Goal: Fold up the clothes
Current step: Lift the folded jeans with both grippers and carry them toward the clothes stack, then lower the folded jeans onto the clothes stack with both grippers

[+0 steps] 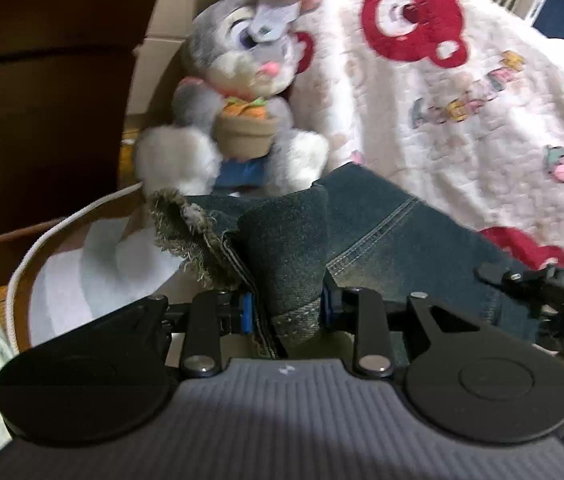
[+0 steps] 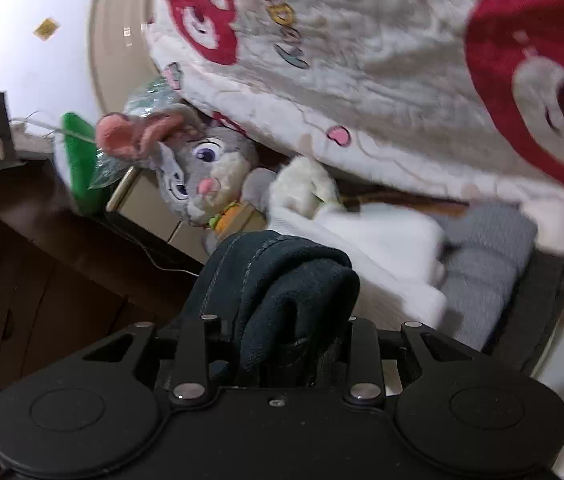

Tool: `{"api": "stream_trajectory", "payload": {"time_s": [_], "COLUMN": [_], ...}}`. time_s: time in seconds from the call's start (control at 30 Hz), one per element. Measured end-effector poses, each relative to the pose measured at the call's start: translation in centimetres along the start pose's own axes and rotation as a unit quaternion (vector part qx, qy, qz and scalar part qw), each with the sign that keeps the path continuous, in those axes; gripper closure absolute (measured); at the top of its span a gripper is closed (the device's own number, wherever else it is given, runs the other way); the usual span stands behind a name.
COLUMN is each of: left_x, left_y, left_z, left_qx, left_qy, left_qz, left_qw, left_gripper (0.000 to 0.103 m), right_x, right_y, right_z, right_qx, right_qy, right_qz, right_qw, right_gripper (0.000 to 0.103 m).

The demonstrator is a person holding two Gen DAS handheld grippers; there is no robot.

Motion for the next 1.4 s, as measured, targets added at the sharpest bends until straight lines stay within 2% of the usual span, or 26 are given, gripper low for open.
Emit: {"api": "stream_trajectory", "payload": {"time_s": [0.1, 0.2, 0.3, 0.4, 0.5, 0.6, 0.7, 0.8, 0.9, 1.0, 1.07, 1.13, 1.2, 1.27, 1.4], "left_x": [0.4, -0.8, -2.0, -2.7, -2.8, -2.8, -2.6, -2.8, -3.4, -4.0, -5.0, -6.5, -8.6, -10.2, -11.8], "left_y": [1.5, 2.5, 1.3, 0.8, 1.5, 2.0, 3.9, 5.1, 7.2, 9.3, 11.1, 12.8, 13.9, 14.0, 14.0], "left_z": [-0.7, 0.5, 2.2, 2.6, 2.6, 1.6, -0.8, -3.5, -4.8, -5.9, -3.6, -1.1, 0.8, 1.3, 0.8], "left_qx": [-0.028, -0.022, -0.033, -0.045, -0.027, -0.010, 0.011, 0.012, -0.016, -0.045, -0.072, -0.108, -0.177, -0.175, -0.196], "left_qy": [-0.012, -0.022, -0.028, -0.025, -0.027, -0.026, -0.016, 0.030, 0.059, 0.084, 0.030, -0.031, -0.102, -0.105, -0.108], "left_qz": [0.004, 0.012, -0.025, -0.037, 0.001, 0.016, 0.088, 0.116, 0.142, 0.167, 0.185, 0.196, 0.186, 0.192, 0.198], "left_qw": [0.9995, 0.9994, 0.9988, 0.9980, 0.9993, 0.9995, 0.9959, 0.9927, 0.9880, 0.9813, 0.9796, 0.9740, 0.9611, 0.9598, 0.9545], "left_gripper": [0.075, 0.075, 0.074, 0.073, 0.069, 0.066, 0.066, 0.061, 0.060, 0.060, 0.063, 0.063, 0.062, 0.064, 0.064], "right_x": [0.5, 0.7, 0.4, 0.0, -0.6, -1.1, -1.7, -2.1, -2.2, -2.2, -2.2, -2.3, -2.4, -2.6, -4.3], "right_y": [1.7, 3.3, 5.4, 7.5, 8.5, 8.7, 8.4, 7.5, 6.0, 4.3, 3.2, 2.1, 0.9, 0.2, 1.8], "right_z": [0.9, 1.4, 1.8, 2.3, 2.4, 2.0, 0.9, -0.5, -2.0, -3.4, -4.3, -5.2, -6.1, -6.4, -2.8], "right_qx": [-0.012, -0.042, -0.045, -0.049, -0.035, -0.010, 0.004, -0.025, -0.062, -0.066, -0.065, -0.063, -0.062, -0.066, -0.113], "right_qy": [-0.008, -0.004, 0.002, 0.008, 0.013, 0.031, 0.060, 0.087, 0.120, 0.147, 0.164, 0.181, 0.197, 0.202, 0.144], "right_qz": [0.011, 0.004, 0.024, 0.043, 0.067, 0.083, 0.087, 0.043, -0.015, -0.073, -0.110, -0.146, -0.183, -0.219, -0.281], "right_qw": [1.000, 0.999, 0.999, 0.998, 0.997, 0.996, 0.994, 0.995, 0.991, 0.984, 0.978, 0.970, 0.961, 0.952, 0.942], "right_gripper": [0.066, 0.065, 0.062, 0.062, 0.061, 0.057, 0.051, 0.049, 0.048, 0.049, 0.054, 0.057, 0.057, 0.058, 0.059]}}
Point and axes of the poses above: each gripper's, at about its wrist camera, not at the fingertips, and z roughly the way its jaws point, y to its right, x to its top, the point moved 4 cm from there along z, roughly the way its jaws point, and after that the axes turned 11 degrees about -x, right-handed, at the moved point
